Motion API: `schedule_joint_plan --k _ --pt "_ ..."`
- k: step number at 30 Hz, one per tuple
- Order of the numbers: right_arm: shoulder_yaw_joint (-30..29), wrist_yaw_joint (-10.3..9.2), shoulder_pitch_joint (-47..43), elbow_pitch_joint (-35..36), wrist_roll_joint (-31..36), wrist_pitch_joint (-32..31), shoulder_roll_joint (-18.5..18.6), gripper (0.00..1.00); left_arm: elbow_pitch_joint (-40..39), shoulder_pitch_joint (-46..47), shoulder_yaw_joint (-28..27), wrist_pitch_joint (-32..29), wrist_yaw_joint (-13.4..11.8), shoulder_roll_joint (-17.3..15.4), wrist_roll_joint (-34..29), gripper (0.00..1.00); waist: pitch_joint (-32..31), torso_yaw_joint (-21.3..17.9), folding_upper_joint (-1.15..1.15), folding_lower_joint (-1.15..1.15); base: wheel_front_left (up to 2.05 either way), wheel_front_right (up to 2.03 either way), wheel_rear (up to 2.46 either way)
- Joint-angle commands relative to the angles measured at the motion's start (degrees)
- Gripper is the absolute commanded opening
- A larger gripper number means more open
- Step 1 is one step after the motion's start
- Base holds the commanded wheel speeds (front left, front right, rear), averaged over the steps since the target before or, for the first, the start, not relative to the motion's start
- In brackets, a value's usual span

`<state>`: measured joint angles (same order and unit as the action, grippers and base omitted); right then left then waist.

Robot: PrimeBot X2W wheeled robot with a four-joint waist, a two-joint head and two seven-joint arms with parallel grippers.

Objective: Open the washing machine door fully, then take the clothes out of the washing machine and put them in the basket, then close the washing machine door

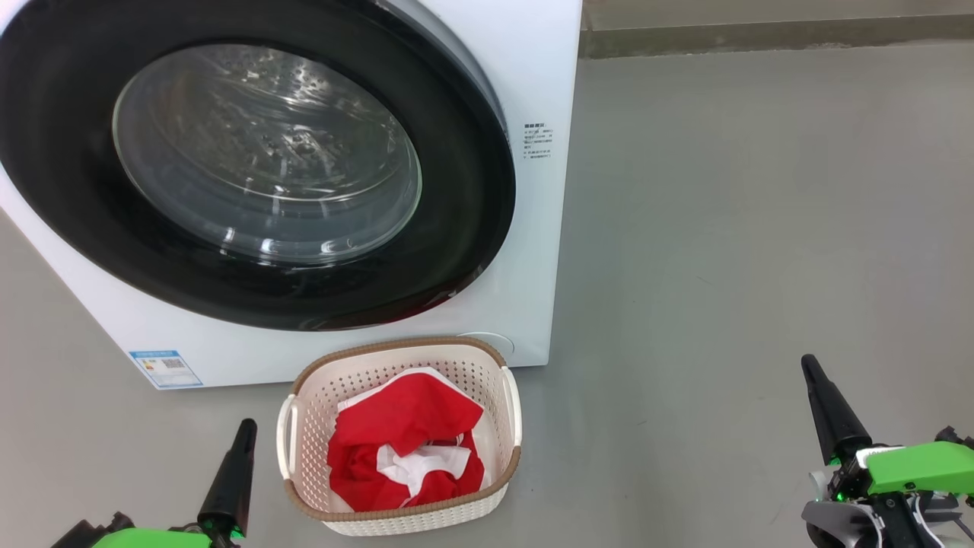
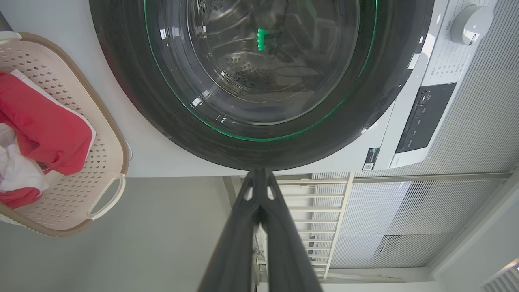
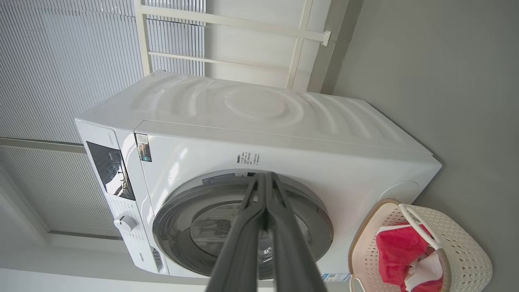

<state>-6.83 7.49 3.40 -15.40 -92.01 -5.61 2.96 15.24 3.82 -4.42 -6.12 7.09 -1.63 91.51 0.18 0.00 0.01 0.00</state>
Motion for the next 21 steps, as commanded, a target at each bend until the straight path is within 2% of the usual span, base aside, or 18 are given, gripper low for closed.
schedule_joint_plan --k 1,21 --pt "0.8 0.00 2.7 1.4 -0.6 -0.5 0.3 0.00 -1.2 2.4 -2.1 -0.4 0.4 -1.2 0.6 0.00 0.0 0.0 -0.01 0.00 0.00 0.00 0.00" --pt "0.7 0.00 2.7 1.4 -0.5 -0.6 0.2 0.00 -1.2 2.4 -2.1 -0.4 0.4 -1.2 0.6 0.00 0.0 0.0 -0.01 0.00 0.00 0.00 0.00"
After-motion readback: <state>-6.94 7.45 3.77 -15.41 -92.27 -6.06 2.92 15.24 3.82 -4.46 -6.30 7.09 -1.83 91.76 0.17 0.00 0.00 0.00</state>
